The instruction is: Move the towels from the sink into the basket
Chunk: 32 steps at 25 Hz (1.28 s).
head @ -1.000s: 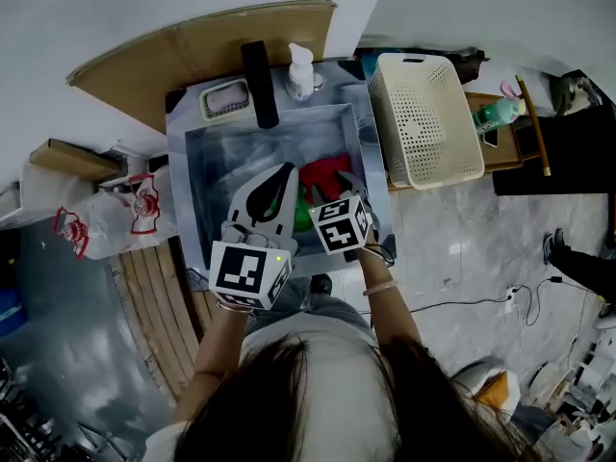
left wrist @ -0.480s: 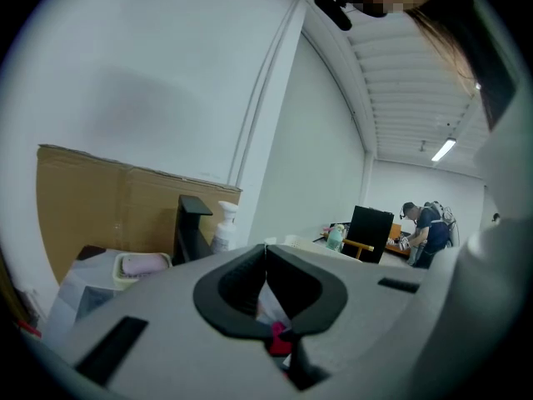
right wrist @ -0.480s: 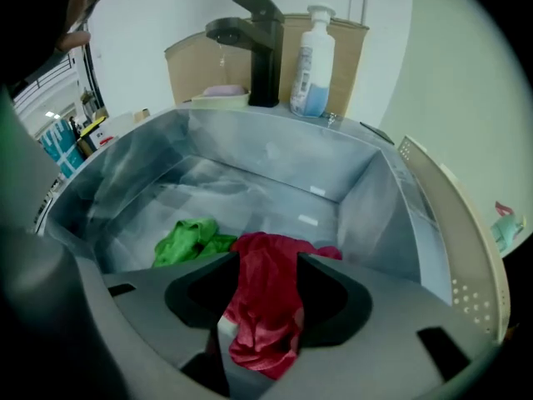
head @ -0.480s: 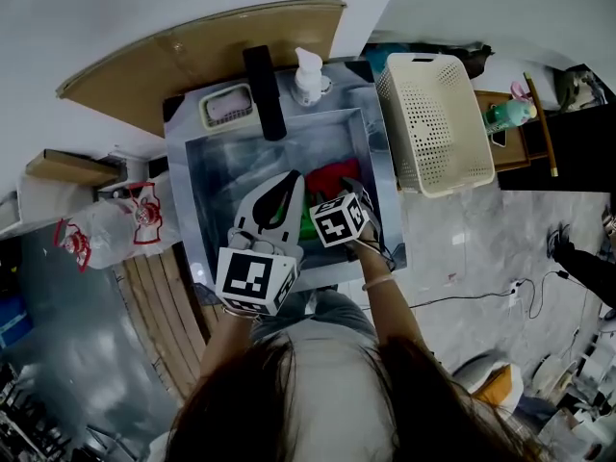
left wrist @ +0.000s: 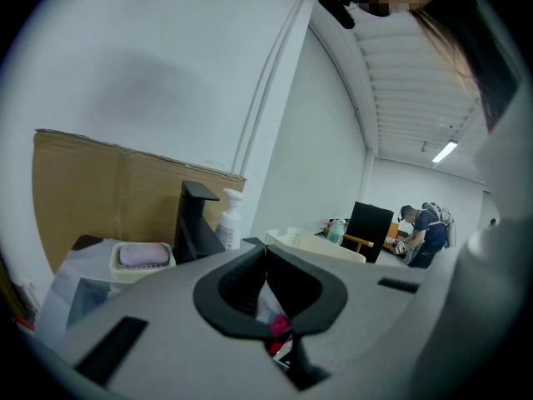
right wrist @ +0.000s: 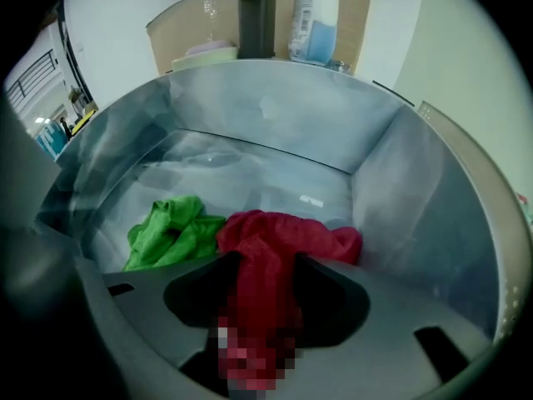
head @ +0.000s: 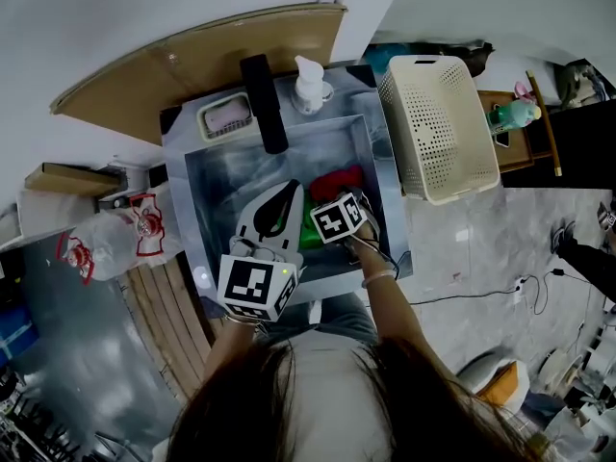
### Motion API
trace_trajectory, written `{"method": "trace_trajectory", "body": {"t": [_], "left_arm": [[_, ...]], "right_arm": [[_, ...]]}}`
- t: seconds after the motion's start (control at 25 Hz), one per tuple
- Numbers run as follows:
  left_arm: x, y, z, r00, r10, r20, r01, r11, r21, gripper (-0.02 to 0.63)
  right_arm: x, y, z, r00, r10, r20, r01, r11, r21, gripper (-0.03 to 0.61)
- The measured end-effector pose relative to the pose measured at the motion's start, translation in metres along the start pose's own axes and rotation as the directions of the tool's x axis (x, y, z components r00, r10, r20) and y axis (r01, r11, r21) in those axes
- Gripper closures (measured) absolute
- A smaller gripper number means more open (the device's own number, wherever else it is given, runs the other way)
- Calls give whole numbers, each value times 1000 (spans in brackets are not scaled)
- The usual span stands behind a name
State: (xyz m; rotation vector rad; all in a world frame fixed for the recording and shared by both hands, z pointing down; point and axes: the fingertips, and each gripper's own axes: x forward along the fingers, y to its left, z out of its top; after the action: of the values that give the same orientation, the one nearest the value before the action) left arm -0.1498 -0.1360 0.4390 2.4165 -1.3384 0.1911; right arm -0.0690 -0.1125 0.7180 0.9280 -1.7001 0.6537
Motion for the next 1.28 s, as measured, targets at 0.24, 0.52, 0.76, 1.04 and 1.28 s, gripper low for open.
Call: {"method": "trace_trajectory", "body": {"t": [0.24, 0.52, 0.76, 1.04, 1.28], "left_arm": [[0, 2, -2, 1000, -8, -6, 8, 1000, -12, 604], [-3, 4, -2, 1000, 1, -7, -1, 1000, -11, 604], [-4, 3, -2, 1000, 21, -3, -21, 1000, -11, 604], [-2, -6, 3, 999, 47, 12, -46, 999, -9, 604], [-3, -16, 10, 997, 71, 21, -70, 998, -5, 604]], "right_arm": [[2, 2, -1, 997, 80, -4, -78, 988, 133, 395], [-2, 2, 0, 998, 64, 9, -65, 991, 117, 515], [-24, -6, 10, 996, 44, 72, -52, 992, 119, 518], [-67, -12, 25, 983, 30, 181, -52, 992, 118, 518], [-110, -12, 38, 961, 29, 275, -52, 996, 75, 518]]}}
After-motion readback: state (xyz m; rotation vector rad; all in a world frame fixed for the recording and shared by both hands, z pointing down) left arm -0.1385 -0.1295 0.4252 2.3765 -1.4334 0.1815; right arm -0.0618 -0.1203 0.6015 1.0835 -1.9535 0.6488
